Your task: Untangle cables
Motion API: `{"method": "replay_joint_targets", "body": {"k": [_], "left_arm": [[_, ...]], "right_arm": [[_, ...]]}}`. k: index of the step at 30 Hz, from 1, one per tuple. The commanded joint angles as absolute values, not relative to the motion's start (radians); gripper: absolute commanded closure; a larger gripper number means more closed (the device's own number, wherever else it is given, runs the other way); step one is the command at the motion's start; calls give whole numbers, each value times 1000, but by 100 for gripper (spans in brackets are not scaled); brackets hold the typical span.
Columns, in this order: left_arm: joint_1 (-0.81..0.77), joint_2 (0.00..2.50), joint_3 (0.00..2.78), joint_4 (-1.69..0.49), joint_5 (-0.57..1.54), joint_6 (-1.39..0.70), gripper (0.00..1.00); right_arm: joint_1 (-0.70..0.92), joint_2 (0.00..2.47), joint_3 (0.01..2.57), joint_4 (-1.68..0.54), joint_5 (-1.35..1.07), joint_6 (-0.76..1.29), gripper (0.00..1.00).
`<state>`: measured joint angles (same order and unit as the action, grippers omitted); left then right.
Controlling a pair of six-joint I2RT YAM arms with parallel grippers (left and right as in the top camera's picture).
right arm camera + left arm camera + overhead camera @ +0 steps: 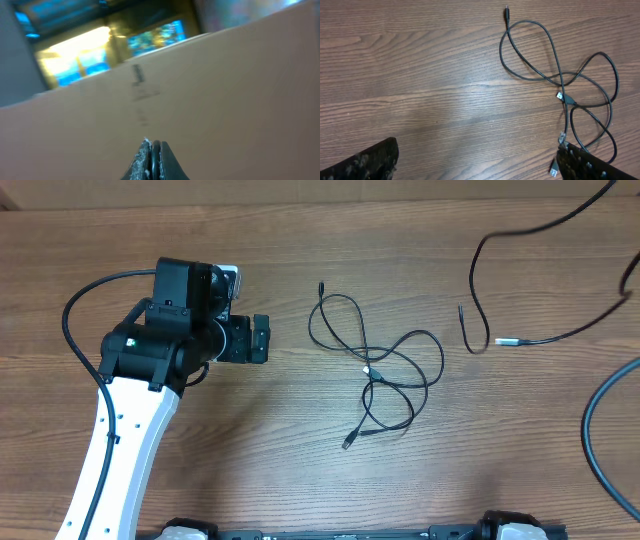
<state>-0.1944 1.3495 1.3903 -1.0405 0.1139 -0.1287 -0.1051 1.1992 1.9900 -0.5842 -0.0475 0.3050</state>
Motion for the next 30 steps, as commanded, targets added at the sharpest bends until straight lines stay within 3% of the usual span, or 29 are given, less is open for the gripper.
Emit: {"method": "replay_joint_targets", "body": {"k": [1, 11, 30], "left_arm": [[-190, 1357, 1410, -1040, 101, -135, 0], [-190, 1357, 1410, -1040, 101, -135, 0], [-190, 1357, 1410, -1040, 101, -135, 0]], "right_arm": [[-109, 1225, 2012, -598, 186, 191, 96], [-127, 1344, 2012, -595, 600, -33, 96], [-673, 1587, 2009, -622, 547, 114, 96]]}}
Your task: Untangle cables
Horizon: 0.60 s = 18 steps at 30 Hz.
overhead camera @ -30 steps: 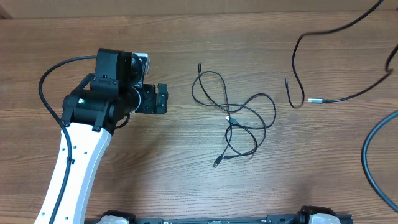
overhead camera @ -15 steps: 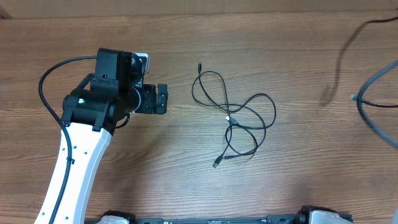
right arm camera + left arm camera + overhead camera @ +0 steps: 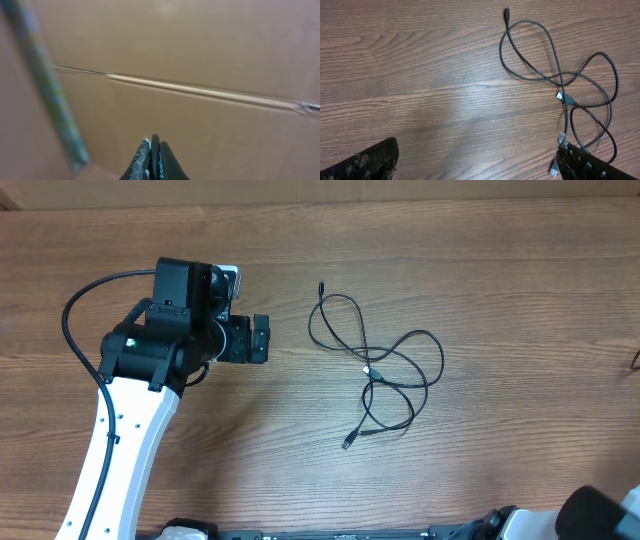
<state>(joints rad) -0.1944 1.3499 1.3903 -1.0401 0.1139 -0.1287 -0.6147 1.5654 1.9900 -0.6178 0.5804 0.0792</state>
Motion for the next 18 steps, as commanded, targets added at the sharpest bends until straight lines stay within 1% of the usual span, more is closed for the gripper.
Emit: {"method": "replay_joint_targets", "body": {"k": [1, 5, 10, 18], "left_arm": [[-190, 1357, 1410, -1040, 101, -135, 0], [-190, 1357, 1410, -1040, 101, -135, 0], [-190, 1357, 1410, -1040, 101, -135, 0], [-190, 1357, 1410, -1040, 101, -135, 0]], "right_arm": [[-701, 1600, 2009, -632, 535, 136, 96], [-804, 1662, 2009, -671, 444, 219, 96], [-906, 1747, 2009, -736, 303, 271, 96], [-997, 1860, 2007, -804, 134, 323, 96]]}}
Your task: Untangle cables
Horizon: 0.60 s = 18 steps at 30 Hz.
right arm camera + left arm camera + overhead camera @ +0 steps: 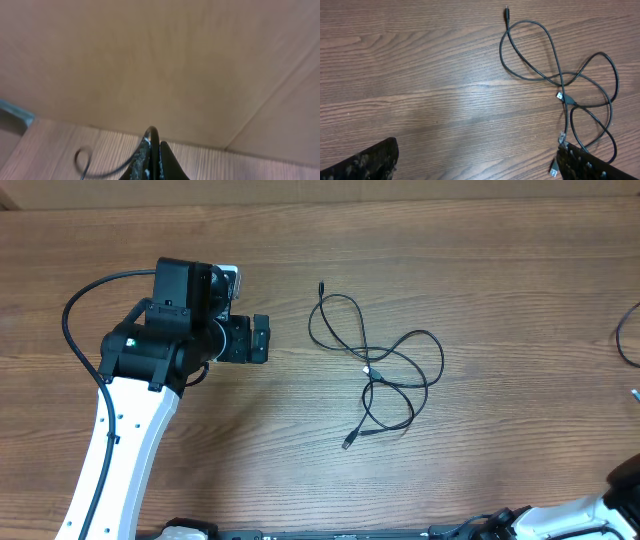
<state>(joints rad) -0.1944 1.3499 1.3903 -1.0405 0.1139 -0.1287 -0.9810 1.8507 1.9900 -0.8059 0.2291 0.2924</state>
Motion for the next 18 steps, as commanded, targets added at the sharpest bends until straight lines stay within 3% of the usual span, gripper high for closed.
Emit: {"method": "replay_joint_targets", "body": {"k": [1, 18], "left_arm": [[-190, 1357, 1410, -1040, 101, -135, 0], [-190, 1357, 1410, -1040, 101, -135, 1]], "right_arm": [[-1003, 1869, 2001, -803, 120, 323, 96], [-1010, 2002, 1856, -768, 110, 367, 96]]}}
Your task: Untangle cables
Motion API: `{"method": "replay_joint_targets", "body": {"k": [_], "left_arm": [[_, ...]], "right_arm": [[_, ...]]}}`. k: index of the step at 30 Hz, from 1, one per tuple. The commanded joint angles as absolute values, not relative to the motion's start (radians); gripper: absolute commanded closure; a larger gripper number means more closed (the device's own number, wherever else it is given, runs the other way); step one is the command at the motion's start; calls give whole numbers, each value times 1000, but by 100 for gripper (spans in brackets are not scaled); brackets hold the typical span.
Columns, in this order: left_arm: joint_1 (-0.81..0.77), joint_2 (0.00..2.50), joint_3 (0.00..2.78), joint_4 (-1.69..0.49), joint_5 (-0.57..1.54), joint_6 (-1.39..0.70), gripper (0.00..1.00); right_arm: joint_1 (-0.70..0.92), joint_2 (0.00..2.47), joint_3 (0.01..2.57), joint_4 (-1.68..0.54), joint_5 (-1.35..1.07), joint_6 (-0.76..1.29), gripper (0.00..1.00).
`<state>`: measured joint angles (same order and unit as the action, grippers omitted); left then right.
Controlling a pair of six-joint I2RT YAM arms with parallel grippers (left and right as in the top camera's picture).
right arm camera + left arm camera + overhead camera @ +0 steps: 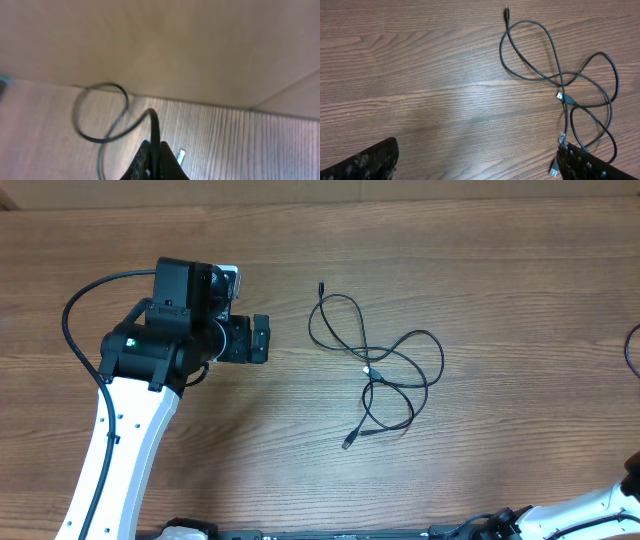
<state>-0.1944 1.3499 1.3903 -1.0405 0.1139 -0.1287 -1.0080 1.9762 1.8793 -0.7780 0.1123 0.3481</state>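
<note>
A thin black cable (pixel 375 368) lies in tangled loops at the table's middle, its plugs loose; the left wrist view shows it at the upper right (pixel 559 80). My left gripper (pixel 262 338) hovers open to the left of it, and its fingers (pixel 367 161) have only bare wood between them. My right gripper (pixel 154 156) is shut on a second black cable (pixel 153 125). That cable curls into a loop over the table by a cardboard wall, with a small plug (pixel 181 155) beside it. Only a sliver of this cable (pixel 632 350) shows overhead, at the right edge.
The wooden table (pixel 480 260) is backed by a cardboard wall (pixel 200 45). The left arm's white link (pixel 120 450) crosses the table's left side. Part of the right arm (pixel 590 508) shows at the bottom right corner.
The right wrist view has dropped from mostly cardboard wall to more of the table, with the held cable's loop and a plug now showing. Overhead, less cable shows at the right edge. The left arm is unchanged.
At first a second black cable stretched across the table's right side, with my right gripper shut and facing cardboard. Then that cable was gone from the table except at the right edge. It stays there now, held in the right gripper. The left arm and central tangle never moved.
</note>
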Motion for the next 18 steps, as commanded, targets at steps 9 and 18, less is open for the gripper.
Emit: {"method": "replay_joint_targets", "body": {"k": [9, 18], "left_arm": [[-190, 1357, 1410, -1040, 101, -135, 0], [-190, 1357, 1410, -1040, 101, -135, 0]], "right_arm": [[-1010, 2033, 1812, -742, 110, 367, 86], [-1010, 2033, 1806, -728, -20, 366, 17]]}}
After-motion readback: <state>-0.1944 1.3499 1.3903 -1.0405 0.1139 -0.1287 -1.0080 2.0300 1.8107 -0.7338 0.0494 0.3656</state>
